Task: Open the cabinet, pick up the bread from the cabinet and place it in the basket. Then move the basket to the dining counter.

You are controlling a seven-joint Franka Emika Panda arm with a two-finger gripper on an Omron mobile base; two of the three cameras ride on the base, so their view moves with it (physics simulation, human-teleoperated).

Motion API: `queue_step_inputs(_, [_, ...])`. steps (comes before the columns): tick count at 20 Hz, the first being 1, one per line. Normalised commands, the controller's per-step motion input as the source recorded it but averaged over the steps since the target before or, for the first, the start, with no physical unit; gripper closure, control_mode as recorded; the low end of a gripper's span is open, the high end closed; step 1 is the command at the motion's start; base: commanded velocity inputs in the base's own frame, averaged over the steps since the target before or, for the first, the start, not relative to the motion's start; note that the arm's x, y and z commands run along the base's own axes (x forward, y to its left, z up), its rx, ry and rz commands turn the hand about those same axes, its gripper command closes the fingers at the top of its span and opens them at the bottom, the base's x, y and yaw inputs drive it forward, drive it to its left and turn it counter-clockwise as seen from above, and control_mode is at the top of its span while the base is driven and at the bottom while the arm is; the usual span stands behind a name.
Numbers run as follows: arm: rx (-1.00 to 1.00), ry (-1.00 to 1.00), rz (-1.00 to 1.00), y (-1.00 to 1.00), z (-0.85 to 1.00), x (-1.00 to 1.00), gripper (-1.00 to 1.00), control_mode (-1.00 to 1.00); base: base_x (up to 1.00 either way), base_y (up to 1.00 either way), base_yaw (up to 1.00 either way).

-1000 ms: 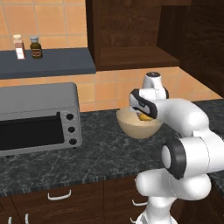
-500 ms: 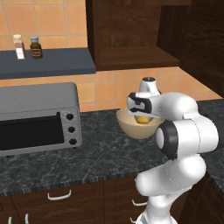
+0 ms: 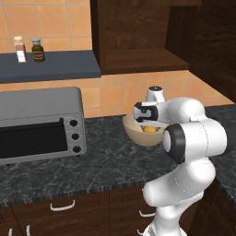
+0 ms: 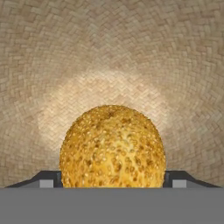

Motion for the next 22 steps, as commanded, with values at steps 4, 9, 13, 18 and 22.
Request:
queue_step_inputs(4, [0.0, 0.0, 0.0, 0.0, 0.0, 0.0, -1.0, -1.0, 0.0, 0.0, 0.0])
queue_step_inputs(9, [0.0, 0.0, 0.0, 0.0, 0.0, 0.0, -1.0, -1.0, 0.0, 0.0, 0.0])
queue_step_inputs(13, [0.0, -0.03, -0.04, 0.0, 0.15, 0.0, -1.0, -1.0, 0.0, 0.0, 0.0])
queue_step_inputs(18, [0.01, -0.07, -0.09, -0.08, 0.42, -0.29, -1.0, -1.0, 0.0, 0.0, 0.0])
queue_step_inputs(22, [0.07, -0.02, -0.15, -0.56, 0.31, -0.84, -1.0, -1.0, 0.0, 0.0, 0.0])
